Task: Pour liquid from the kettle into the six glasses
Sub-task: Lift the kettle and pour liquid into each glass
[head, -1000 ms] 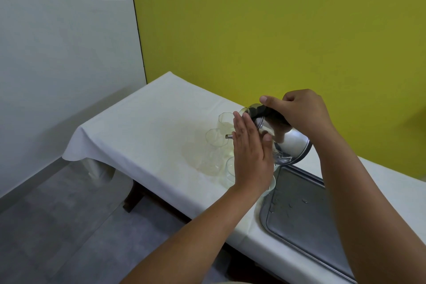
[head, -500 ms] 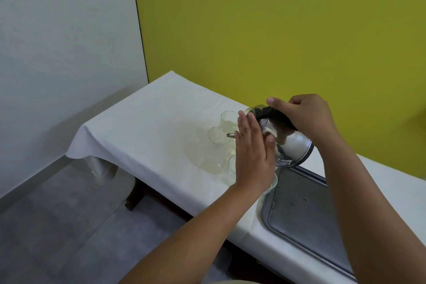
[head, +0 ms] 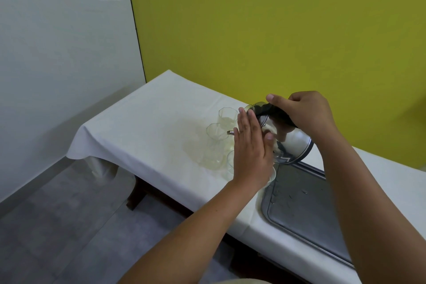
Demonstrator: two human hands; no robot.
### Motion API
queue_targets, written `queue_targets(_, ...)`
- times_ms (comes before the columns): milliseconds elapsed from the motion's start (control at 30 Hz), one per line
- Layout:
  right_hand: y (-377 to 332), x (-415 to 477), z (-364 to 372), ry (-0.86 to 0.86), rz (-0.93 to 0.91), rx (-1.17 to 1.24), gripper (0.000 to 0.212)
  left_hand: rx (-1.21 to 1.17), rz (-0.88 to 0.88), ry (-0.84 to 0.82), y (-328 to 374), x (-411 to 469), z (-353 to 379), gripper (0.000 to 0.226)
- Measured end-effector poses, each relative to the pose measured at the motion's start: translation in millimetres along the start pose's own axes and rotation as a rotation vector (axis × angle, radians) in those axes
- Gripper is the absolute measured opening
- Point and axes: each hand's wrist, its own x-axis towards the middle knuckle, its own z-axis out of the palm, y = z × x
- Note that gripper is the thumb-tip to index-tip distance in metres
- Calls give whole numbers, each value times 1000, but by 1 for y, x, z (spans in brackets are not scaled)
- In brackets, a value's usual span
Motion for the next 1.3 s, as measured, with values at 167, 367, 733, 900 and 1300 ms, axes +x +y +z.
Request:
queue_targets(167,2,-2,-1,12,6,31,62,6,9,-15,2,0,-2,62)
queue_targets(367,21,-8,1,45,88,201,65,78,75,-100,-1,5,-8,61)
queue_targets(733,48,-29,-5,87,243,472,84,159,204,-206,8,6,-11,61)
queue_targets(900,50,-46,-16,129,213,397,54,87,202,-223,13,-15,-5,66)
queue_targets(1300,28,-70,-19,144,239,-47,62,-68,124,-282,9,-48,-10,59)
